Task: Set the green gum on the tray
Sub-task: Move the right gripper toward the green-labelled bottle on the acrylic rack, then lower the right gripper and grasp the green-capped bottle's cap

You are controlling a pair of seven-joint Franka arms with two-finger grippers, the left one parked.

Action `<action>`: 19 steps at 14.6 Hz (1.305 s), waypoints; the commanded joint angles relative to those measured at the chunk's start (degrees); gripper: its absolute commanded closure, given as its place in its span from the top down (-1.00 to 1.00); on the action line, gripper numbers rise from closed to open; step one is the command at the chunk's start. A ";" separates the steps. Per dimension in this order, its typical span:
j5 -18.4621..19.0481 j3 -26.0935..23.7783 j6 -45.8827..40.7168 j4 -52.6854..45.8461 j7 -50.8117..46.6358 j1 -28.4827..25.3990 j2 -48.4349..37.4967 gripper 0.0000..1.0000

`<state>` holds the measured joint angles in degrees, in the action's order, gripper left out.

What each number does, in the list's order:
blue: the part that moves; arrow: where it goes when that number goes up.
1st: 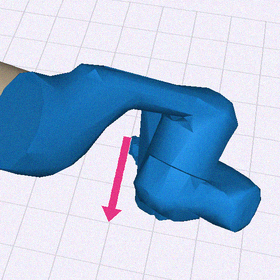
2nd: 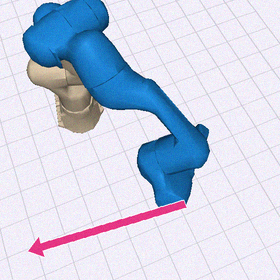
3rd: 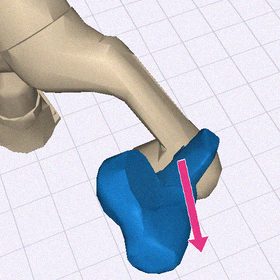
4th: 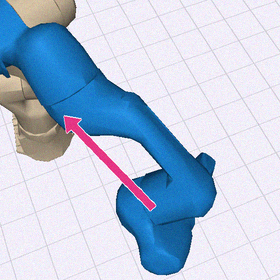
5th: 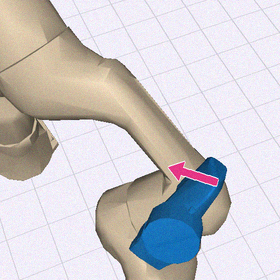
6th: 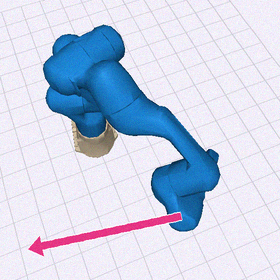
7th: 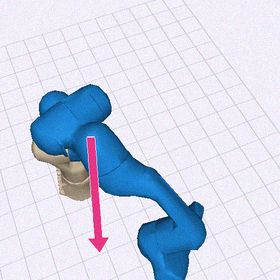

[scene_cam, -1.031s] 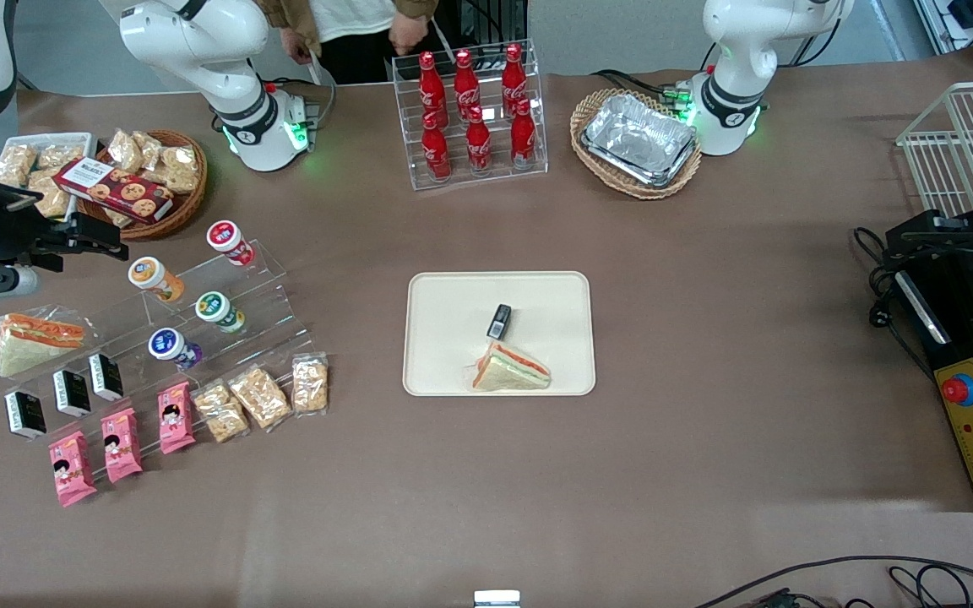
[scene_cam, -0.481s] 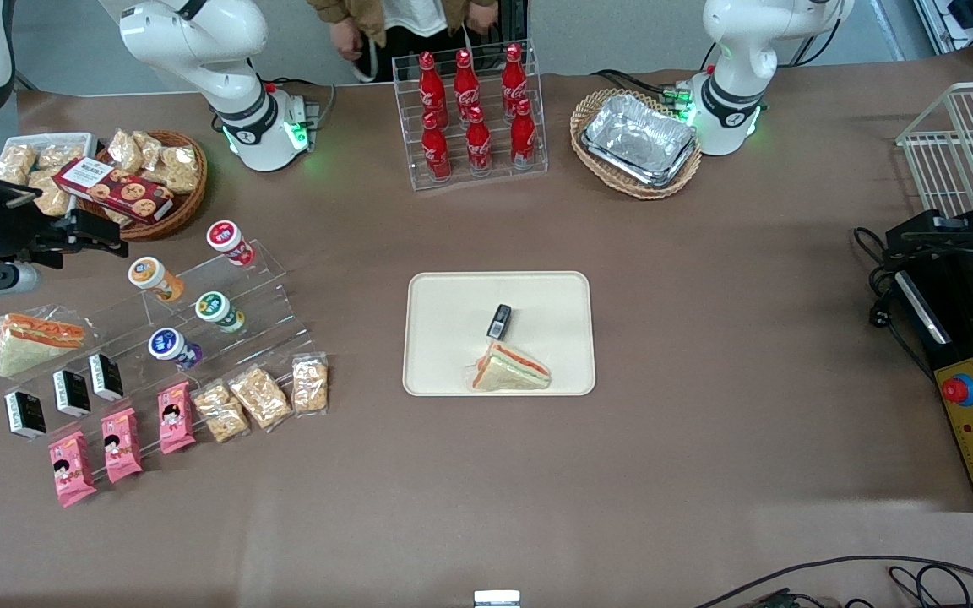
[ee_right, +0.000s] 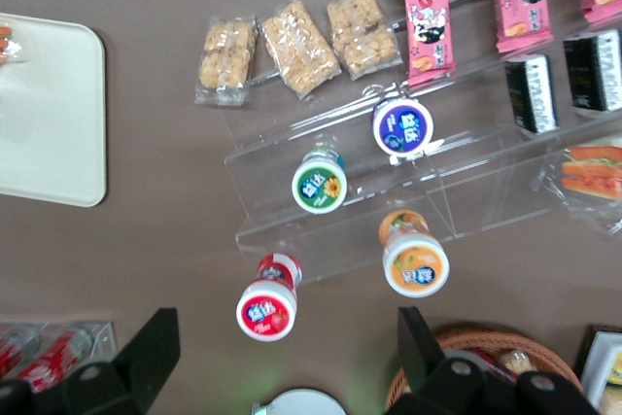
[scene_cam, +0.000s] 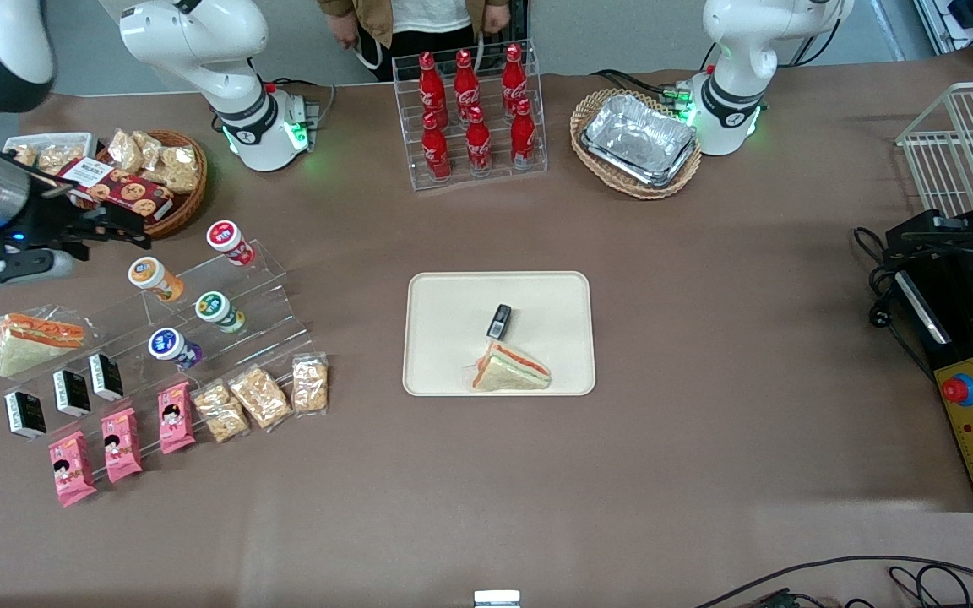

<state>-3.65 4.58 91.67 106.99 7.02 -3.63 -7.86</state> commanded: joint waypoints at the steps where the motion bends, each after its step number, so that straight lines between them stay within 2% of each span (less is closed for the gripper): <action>1: -0.13 -0.09 12.36 15.15 0.01 -1.99 -6.55 1.00; 7: 0.57 -0.09 25.64 25.01 0.54 -3.23 -4.89 1.00; 14: 2.50 -0.09 32.86 26.61 1.07 -4.37 3.01 1.00; 19: 4.61 0.17 35.85 27.22 1.33 -4.11 5.30 1.00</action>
<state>-0.41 4.42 125.18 133.68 7.51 -7.84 -3.30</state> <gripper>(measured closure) 0.000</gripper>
